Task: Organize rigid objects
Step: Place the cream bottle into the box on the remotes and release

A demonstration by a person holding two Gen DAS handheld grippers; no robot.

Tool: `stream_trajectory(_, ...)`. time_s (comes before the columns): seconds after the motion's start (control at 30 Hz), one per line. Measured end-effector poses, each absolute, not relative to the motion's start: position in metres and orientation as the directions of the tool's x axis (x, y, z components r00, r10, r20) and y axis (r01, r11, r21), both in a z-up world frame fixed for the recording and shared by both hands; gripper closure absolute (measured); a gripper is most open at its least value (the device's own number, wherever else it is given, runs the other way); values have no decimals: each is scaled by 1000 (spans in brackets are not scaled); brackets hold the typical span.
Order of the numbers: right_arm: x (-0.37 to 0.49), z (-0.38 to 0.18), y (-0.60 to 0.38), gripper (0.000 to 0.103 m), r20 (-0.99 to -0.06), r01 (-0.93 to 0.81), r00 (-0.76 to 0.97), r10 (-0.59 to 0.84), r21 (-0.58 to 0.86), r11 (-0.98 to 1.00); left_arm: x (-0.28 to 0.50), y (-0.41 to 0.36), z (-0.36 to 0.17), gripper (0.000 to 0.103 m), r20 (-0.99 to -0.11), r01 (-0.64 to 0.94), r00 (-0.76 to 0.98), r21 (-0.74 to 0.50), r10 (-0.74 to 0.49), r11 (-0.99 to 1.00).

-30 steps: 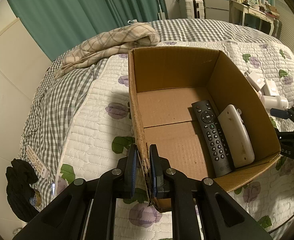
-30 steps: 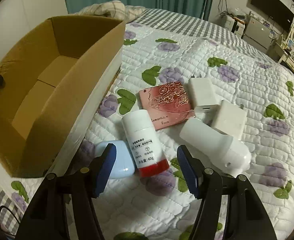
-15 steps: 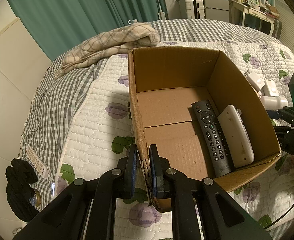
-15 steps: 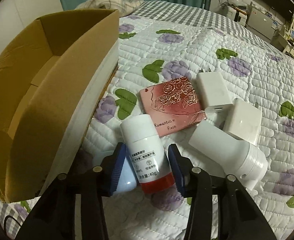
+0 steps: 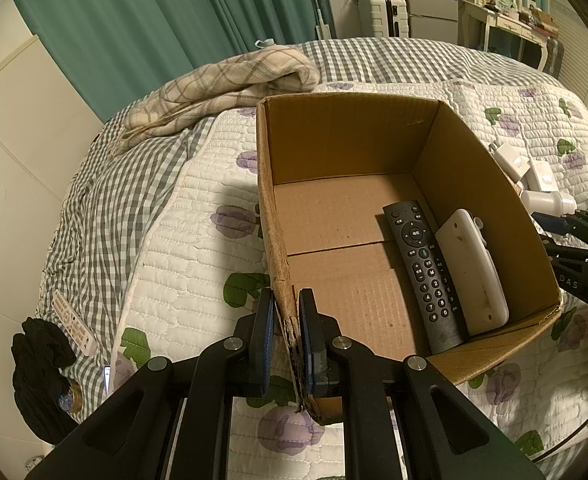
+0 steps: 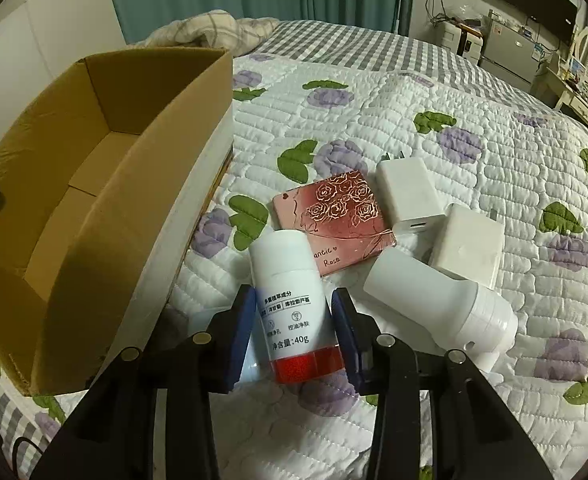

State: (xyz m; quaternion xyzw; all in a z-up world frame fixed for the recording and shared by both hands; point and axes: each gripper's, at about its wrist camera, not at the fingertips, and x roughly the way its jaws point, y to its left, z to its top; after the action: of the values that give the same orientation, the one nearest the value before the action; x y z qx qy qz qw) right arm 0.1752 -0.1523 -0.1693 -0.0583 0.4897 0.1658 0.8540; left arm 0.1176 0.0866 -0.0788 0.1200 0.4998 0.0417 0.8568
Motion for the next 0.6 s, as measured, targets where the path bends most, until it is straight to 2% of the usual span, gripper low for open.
stream_trajectory(0.3, 166, -128, -161, 65, -803, -324, 552, 227, 44, 945, 118, 86, -79, 91, -846, 48, 497, 247, 191, 968)
stream_trajectory(0.6, 158, -43, -140, 66, -695, -380, 657, 293, 31, 925, 117, 84, -78, 91, -843, 43, 502, 247, 193, 968)
